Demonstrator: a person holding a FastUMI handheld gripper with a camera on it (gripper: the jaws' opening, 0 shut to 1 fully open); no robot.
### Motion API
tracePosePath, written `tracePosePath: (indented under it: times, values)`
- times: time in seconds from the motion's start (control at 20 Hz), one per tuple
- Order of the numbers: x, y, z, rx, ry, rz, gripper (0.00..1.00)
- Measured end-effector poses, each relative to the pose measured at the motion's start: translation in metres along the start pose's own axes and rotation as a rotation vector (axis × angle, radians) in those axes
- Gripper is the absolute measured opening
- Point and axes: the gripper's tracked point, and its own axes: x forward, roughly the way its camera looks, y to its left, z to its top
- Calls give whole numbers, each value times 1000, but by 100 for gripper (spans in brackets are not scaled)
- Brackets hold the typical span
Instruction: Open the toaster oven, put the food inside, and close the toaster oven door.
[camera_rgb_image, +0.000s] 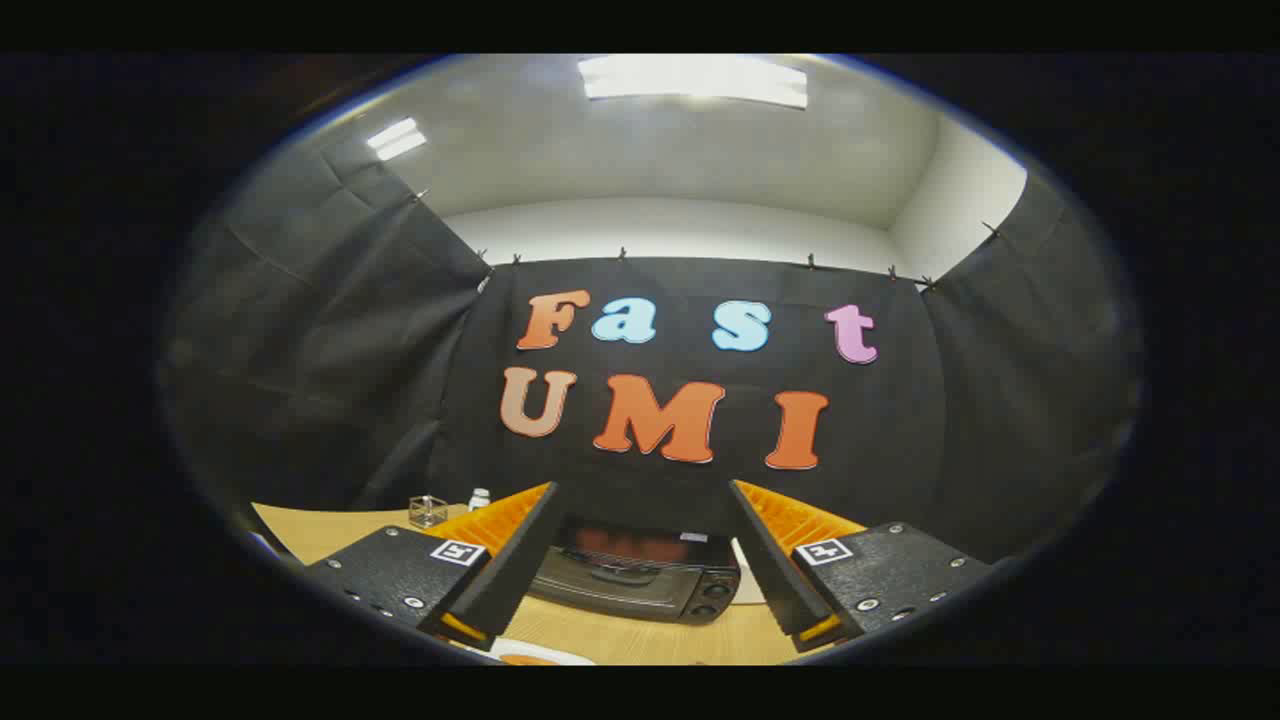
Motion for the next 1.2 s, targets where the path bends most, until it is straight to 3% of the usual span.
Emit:
tracePosePath:
  times: [1.2]
  values:
    - [1, -5, -7, 46, 30, -6, 97]
